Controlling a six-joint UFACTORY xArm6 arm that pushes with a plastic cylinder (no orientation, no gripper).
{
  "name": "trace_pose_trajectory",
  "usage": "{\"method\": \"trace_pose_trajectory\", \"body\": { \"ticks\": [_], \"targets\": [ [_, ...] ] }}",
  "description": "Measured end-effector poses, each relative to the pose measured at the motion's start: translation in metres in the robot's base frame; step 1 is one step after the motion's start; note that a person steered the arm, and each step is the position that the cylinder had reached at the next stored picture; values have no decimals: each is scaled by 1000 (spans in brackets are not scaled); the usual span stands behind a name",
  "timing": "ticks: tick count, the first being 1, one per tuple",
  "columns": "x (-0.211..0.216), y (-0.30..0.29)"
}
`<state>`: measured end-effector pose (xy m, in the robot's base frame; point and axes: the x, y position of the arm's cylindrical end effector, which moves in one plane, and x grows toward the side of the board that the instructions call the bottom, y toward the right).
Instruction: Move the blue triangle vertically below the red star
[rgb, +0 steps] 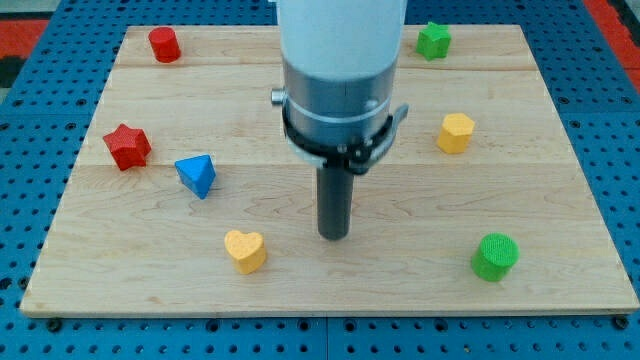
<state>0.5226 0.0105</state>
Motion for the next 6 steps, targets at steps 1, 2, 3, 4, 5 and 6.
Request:
{"method": "trace_pose_trajectory", "body": {
  "ticks": [1,2,3,4,5,6],
  "targets": [
    [-41,-6],
    [-64,-31],
    [-63,-107],
    [-63,-166],
    [-70,-171],
    [-105,-157]
  ]
}}
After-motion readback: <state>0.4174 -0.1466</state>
